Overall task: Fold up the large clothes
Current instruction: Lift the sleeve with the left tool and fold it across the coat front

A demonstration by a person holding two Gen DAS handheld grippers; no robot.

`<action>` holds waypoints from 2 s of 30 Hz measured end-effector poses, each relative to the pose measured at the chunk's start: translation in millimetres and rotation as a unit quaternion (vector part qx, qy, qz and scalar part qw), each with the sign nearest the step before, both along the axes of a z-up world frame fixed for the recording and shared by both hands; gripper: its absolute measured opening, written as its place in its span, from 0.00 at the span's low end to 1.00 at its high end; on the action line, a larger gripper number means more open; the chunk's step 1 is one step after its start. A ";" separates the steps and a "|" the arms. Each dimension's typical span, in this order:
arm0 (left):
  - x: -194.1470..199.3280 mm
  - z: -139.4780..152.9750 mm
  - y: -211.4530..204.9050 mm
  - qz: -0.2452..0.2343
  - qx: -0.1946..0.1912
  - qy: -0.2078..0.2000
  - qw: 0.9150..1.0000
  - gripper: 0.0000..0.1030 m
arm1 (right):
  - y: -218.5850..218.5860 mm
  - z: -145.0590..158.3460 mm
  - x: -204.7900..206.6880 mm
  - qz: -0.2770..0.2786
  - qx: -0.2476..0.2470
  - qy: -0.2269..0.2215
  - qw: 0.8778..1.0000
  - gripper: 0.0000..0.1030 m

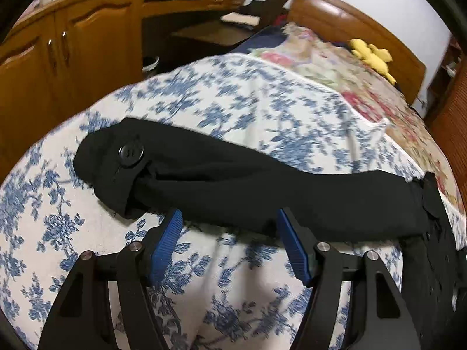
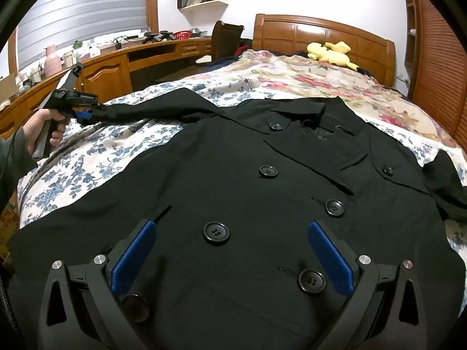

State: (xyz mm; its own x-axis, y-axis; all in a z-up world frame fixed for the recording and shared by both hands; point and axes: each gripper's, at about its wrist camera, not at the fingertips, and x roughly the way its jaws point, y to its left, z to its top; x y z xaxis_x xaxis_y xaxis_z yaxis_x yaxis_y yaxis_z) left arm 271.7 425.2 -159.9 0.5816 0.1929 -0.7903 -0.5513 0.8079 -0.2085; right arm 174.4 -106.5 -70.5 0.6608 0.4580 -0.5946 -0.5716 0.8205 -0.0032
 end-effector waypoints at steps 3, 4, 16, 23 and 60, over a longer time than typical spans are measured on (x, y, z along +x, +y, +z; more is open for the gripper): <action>4.1 -9.6 8.0 0.011 -0.022 0.006 1.000 0.66 | -0.5 -0.7 2.2 -0.001 0.004 0.005 1.000 1.00; 5.3 -12.3 10.4 0.015 -0.027 0.008 0.999 0.66 | -0.5 -1.0 2.5 -0.001 0.004 0.006 1.000 1.00; 31.0 30.2 -18.9 -0.006 0.034 -0.027 0.999 0.04 | -10.0 2.3 -4.3 -0.003 0.024 -0.001 1.000 1.00; 36.4 118.1 -126.1 -0.095 0.114 -0.089 0.985 0.04 | -36.5 7.9 -12.1 -0.019 0.034 -0.017 0.999 1.00; -75.6 104.9 -420.1 -0.355 0.151 -0.101 0.917 0.12 | -87.9 9.3 -41.2 -0.094 0.070 -0.032 0.993 1.00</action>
State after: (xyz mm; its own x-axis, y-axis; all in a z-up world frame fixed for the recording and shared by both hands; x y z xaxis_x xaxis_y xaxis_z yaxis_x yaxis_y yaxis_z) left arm 196.1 5.1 -55.0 0.7740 -0.0985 -0.6254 0.1607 0.9860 0.0436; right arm 133.3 -194.4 -61.2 0.7767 0.3984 -0.4879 -0.4112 0.9074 0.0864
